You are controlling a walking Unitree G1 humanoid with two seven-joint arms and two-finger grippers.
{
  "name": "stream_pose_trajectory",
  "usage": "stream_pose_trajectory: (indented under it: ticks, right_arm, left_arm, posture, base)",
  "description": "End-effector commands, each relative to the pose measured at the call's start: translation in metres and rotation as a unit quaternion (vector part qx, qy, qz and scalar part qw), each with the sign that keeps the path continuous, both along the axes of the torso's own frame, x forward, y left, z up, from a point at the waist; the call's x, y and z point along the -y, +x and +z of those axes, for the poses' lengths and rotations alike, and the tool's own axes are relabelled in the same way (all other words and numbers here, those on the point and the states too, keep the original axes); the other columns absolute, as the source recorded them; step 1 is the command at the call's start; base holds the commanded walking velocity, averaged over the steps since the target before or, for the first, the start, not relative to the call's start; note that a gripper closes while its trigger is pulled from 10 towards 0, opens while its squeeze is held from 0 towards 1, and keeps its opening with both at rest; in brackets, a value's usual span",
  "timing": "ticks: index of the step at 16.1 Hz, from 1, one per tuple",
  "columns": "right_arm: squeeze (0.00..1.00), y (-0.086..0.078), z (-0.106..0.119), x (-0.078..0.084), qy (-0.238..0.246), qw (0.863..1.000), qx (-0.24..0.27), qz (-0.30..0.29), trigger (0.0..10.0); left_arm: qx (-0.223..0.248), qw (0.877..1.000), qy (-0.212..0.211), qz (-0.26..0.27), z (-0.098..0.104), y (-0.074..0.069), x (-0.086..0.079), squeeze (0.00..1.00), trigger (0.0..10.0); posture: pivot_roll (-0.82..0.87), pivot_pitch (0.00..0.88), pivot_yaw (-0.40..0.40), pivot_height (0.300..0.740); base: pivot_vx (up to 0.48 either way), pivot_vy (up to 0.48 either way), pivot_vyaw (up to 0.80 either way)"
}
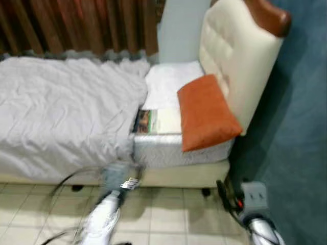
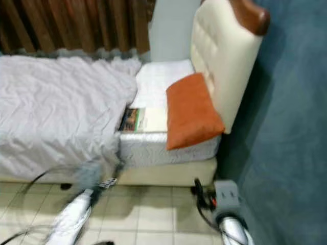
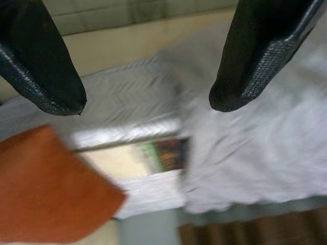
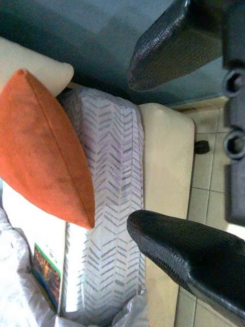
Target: Clean up the room
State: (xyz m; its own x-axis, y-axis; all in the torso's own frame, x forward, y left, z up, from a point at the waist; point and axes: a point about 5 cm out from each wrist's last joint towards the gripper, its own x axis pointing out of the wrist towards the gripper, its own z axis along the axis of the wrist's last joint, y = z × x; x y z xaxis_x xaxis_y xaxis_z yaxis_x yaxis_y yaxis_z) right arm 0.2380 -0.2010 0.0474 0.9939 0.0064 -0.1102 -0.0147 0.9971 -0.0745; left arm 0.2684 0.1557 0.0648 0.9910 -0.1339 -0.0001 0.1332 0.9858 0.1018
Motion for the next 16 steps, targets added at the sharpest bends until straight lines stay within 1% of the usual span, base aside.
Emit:
stream_pose_trajectory:
  ticks: [1,3,4,6,9,10,14,16]
  right_arm:
    - [0.0,-0.005,0.007,0.008,0.009,1.0,0.021,0.011,10.0]
    - [0.0,-0.004,0.005,0.01,0.007,1.0,0.014,0.014,10.0]
    - [0.0,0.002,0.004,0.01,0.003,1.0,0.012,0.015,10.0]
    - [0.0,0.007,0.005,0.006,0.004,1.0,0.015,0.021,10.0]
    - [0.0,0.01,0.005,0.0,0.01,0.999,0.017,0.033,10.0]
    - [0.0,0.012,0.004,-0.002,0.011,0.999,0.018,0.035,10.0]
    - [0.0,0.012,0.001,-0.002,0.025,0.999,0.014,0.03,10.0]
    - [0.0,0.012,-0.002,-0.003,0.044,0.999,0.006,0.022,10.0]
  left_arm:
    - [0.027,0.999,0.017,-0.019,0.008,-0.006,0.003,0.0,10.0]
    - [0.026,0.999,0.013,-0.02,0.006,-0.007,0.004,0.0,10.0]
    - [0.021,0.999,-0.011,-0.022,0.005,-0.006,0.007,0.0,10.0]
    - [0.015,1.0,-0.016,-0.01,0.007,-0.002,0.007,0.0,10.0]
    - [0.013,1.0,-0.009,-0.021,0.01,0.0,0.008,0.0,10.0]
    - [0.013,1.0,-0.01,-0.027,0.011,0.004,0.008,0.0,10.0]
    - [0.012,0.999,-0.014,-0.035,0.015,0.01,0.01,0.0,10.0]
    - [0.012,0.999,-0.015,-0.036,0.016,0.011,0.01,0.0,10.0]
  posture:
    - [-0.1,0.0,-0.057,0.6]
    - [-0.09,0.0,-0.067,0.6]
    - [-0.09,0.0,-0.071,0.6]
    - [-0.07,0.0,-0.071,0.6]
    - [-0.07,0.0,-0.06,0.6]
    - [-0.08,0.0,-0.054,0.6]
    - [-0.08,0.0,-0.044,0.6]
    - [-0.08,0.0,-0.04,0.6]
  base:
    - [0.0,0.0,0.0]
    - [0.0,0.0,0.0]
    - [0.0,0.0,0.0]
    - [0.48,0.0,0.0]
    - [0.48,0.0,0.0]
    - [0.48,0.0,0.0]
    - [0.48,0.0,0.0]
    - [0.48,0.0,0.0]
